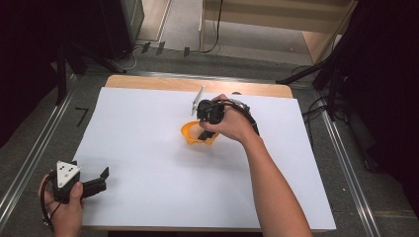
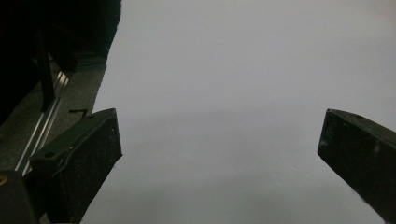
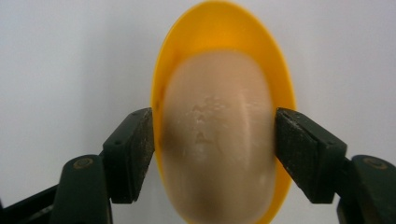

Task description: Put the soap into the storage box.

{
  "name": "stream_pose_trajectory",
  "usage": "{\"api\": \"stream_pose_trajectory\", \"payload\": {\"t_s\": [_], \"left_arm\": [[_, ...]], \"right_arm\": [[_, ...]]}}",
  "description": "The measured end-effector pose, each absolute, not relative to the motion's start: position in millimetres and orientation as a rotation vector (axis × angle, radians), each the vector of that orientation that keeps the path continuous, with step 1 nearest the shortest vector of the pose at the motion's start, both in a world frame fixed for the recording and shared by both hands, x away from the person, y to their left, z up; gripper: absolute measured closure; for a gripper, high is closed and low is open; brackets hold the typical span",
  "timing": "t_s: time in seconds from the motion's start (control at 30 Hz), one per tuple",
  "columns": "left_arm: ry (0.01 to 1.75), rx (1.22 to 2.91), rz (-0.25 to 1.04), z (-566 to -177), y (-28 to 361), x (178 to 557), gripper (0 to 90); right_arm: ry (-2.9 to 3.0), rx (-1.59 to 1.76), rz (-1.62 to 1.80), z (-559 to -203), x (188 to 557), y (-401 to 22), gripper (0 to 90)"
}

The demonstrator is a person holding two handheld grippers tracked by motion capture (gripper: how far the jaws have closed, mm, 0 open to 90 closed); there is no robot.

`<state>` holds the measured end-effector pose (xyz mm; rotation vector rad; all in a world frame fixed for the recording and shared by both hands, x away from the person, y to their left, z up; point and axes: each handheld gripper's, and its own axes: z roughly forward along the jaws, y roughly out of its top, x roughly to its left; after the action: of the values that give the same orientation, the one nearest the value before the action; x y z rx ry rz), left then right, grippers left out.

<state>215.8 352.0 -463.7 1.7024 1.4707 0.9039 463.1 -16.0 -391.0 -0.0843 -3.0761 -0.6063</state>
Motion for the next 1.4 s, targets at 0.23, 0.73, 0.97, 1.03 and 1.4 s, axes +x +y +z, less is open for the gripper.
{"api": "stream_pose_trajectory", "payload": {"t_s": [0.23, 0.73, 0.97, 1.03, 1.4], "left_arm": [[1.470, 1.703, 0.903, -463.5, 352.5, 215.6, 0.0], [1.469, 1.705, 0.904, -463.5, 352.6, 215.6, 0.0], [1.469, 1.704, 0.902, -463.7, 352.7, 215.9, 0.0], [1.469, 1.703, 0.902, -463.6, 352.7, 215.8, 0.0], [1.471, 1.710, 0.894, -464.0, 352.4, 217.0, 0.0]], "right_arm": [[-3.075, -0.123, -0.647, -385.2, 463.3, -22.1, 31.5], [-3.070, -0.255, -0.727, -387.3, 456.3, -55.9, 25.3], [-3.068, -0.341, -0.812, -386.4, 452.1, -79.4, 21.8], [-3.067, -0.364, -0.815, -386.3, 450.6, -84.5, 19.6], [-3.095, -0.502, -0.843, -391.9, 435.9, -112.3, 13.1]]}}
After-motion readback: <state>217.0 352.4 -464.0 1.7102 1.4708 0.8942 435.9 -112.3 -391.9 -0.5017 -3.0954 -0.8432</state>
